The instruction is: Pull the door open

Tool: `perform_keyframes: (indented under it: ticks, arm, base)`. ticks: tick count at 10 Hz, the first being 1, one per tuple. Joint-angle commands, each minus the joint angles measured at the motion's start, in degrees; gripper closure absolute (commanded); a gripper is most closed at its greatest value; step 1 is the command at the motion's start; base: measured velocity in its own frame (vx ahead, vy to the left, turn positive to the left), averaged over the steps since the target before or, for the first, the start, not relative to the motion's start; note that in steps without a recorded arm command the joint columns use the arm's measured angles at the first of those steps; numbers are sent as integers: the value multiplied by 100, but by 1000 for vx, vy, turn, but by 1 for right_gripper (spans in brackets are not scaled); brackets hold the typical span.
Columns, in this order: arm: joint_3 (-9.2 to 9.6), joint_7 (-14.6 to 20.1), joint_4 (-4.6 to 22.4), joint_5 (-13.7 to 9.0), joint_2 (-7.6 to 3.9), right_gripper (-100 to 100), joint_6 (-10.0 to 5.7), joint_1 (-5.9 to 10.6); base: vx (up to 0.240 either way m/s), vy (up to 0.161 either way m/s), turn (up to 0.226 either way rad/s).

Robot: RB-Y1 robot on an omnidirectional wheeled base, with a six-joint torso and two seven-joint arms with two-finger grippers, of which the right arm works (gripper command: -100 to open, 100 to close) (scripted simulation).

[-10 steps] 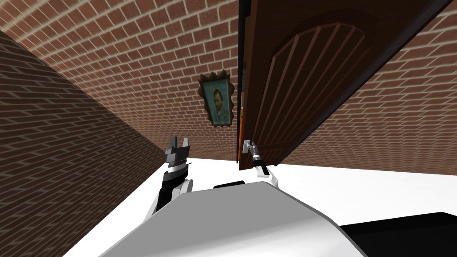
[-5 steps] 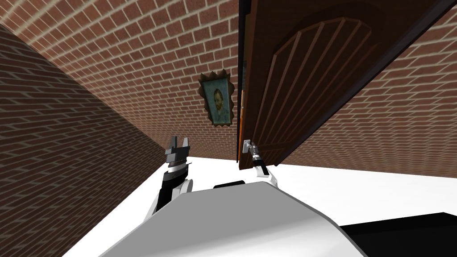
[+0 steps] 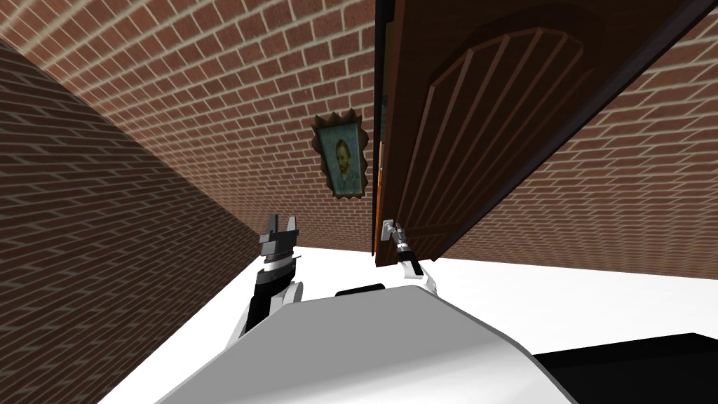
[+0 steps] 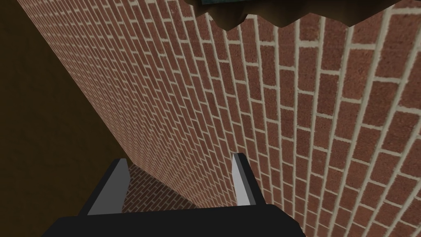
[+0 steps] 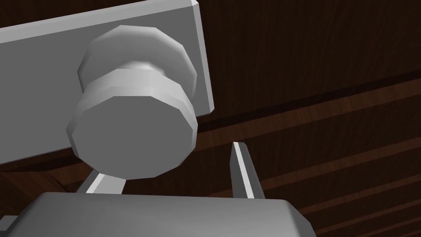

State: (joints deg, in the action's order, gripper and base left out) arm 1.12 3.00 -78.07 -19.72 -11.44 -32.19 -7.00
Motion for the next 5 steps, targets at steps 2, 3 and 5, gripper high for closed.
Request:
perform_keyframes:
  ticks: [2,3,5]
  arm:
    - [-28,302,7,-17,-9,100,42,1]
    - [-41,438,10,-25,-13,100,62,1]
    - [-75,756,19,-45,-24,100,112,2]
  base:
    - [-27,-35,30]
    - [-62,-9,52]
    - [-62,-9,94]
